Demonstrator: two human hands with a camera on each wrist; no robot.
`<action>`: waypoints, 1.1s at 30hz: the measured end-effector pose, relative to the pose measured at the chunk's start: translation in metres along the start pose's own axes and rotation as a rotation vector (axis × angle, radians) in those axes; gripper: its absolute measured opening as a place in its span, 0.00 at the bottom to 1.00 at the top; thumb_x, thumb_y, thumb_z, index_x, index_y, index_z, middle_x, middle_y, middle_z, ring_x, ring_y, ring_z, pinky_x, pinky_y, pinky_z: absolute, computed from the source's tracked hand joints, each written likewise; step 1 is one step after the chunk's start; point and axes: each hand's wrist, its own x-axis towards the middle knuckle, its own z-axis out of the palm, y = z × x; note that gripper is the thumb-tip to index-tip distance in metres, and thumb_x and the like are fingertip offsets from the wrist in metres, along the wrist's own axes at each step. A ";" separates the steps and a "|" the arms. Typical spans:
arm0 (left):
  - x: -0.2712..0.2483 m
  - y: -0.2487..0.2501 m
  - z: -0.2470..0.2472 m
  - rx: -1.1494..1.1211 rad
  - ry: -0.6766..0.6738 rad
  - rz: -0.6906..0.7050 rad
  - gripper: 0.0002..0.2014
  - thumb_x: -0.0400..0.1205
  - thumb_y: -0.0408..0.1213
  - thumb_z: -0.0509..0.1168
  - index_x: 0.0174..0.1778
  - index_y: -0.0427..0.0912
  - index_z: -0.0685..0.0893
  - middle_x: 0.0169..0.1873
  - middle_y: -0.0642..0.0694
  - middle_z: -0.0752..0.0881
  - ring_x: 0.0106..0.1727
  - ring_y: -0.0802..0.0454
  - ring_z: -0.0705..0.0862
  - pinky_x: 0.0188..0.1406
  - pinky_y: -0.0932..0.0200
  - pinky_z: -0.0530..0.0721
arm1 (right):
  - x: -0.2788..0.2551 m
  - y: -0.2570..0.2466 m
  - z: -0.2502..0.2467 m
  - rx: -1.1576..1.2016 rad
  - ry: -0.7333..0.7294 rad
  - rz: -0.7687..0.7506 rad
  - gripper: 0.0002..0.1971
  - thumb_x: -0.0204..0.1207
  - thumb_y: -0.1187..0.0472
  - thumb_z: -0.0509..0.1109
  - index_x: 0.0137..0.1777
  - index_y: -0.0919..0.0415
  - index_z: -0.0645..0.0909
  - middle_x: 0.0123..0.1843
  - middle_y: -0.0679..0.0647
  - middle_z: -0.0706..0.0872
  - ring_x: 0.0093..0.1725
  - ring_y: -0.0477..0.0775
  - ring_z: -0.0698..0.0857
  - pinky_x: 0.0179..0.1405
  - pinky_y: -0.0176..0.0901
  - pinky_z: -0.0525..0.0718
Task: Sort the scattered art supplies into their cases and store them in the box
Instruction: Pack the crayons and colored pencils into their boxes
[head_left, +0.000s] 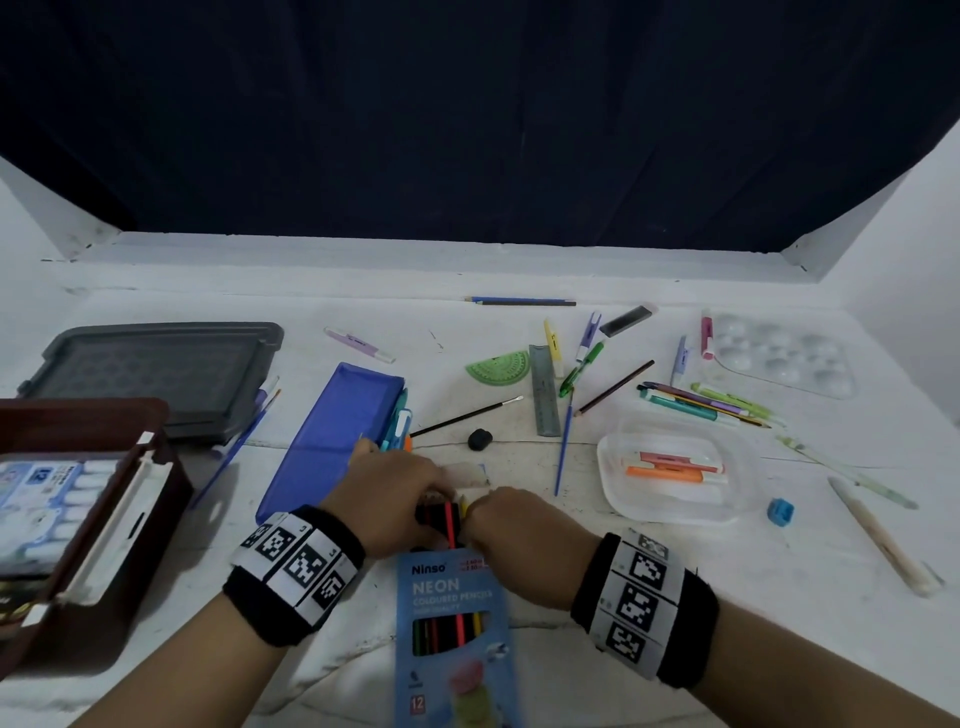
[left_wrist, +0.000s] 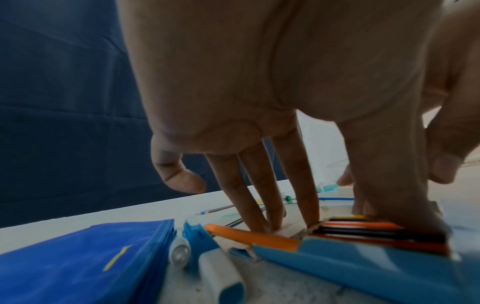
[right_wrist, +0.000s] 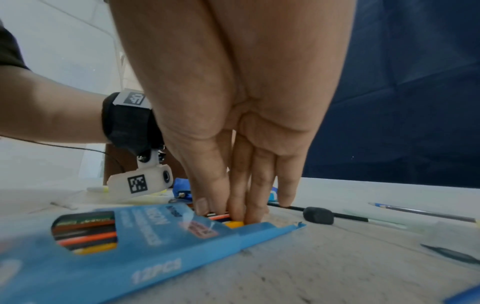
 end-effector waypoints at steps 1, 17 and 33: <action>0.001 0.000 -0.001 -0.004 -0.003 -0.003 0.18 0.68 0.62 0.73 0.51 0.61 0.84 0.46 0.61 0.86 0.51 0.62 0.82 0.59 0.48 0.63 | 0.001 0.003 -0.002 0.020 -0.001 -0.001 0.12 0.74 0.76 0.61 0.44 0.67 0.86 0.41 0.61 0.87 0.38 0.61 0.83 0.38 0.50 0.78; 0.008 -0.007 -0.005 -0.114 0.007 -0.007 0.30 0.71 0.74 0.42 0.47 0.57 0.78 0.37 0.63 0.82 0.41 0.65 0.81 0.56 0.55 0.77 | -0.029 0.085 -0.119 -0.059 0.419 0.167 0.07 0.80 0.55 0.66 0.50 0.51 0.86 0.43 0.45 0.88 0.42 0.47 0.86 0.46 0.52 0.86; 0.026 0.016 -0.025 -0.407 0.085 -0.053 0.02 0.88 0.48 0.59 0.53 0.62 0.76 0.31 0.54 0.85 0.32 0.58 0.83 0.32 0.58 0.81 | 0.003 0.227 -0.114 -0.363 -0.182 0.367 0.17 0.82 0.67 0.59 0.68 0.56 0.80 0.65 0.56 0.80 0.65 0.59 0.80 0.62 0.51 0.81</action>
